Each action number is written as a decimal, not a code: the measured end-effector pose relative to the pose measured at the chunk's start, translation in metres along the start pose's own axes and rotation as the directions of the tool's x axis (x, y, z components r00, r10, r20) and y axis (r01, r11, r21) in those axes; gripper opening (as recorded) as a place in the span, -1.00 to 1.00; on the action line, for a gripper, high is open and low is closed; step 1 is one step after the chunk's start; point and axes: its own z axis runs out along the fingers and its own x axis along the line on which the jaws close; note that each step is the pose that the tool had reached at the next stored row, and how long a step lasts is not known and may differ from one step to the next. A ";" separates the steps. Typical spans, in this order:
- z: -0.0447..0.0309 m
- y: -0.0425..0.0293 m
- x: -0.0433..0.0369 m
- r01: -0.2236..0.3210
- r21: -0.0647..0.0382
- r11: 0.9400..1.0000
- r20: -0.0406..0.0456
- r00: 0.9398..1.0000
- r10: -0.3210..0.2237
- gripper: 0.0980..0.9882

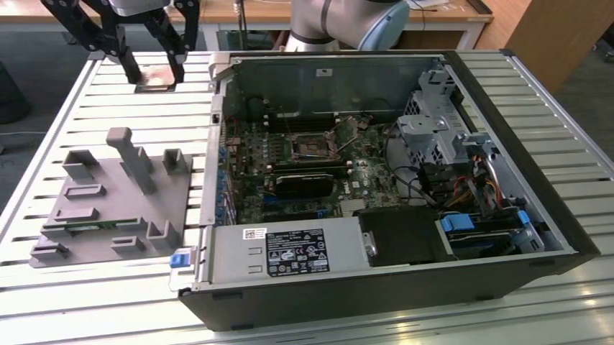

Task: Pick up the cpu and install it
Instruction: 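Pick up the cpu and move it towards the insertion slot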

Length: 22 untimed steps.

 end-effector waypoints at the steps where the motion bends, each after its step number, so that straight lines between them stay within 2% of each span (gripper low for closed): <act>1: 0.0000 0.0000 -0.0015 0.000 0.000 1.000 0.000 1.000 0.000 0.00; 22: 0.0002 0.0009 -0.0304 0.000 0.000 1.000 0.000 1.000 0.000 0.00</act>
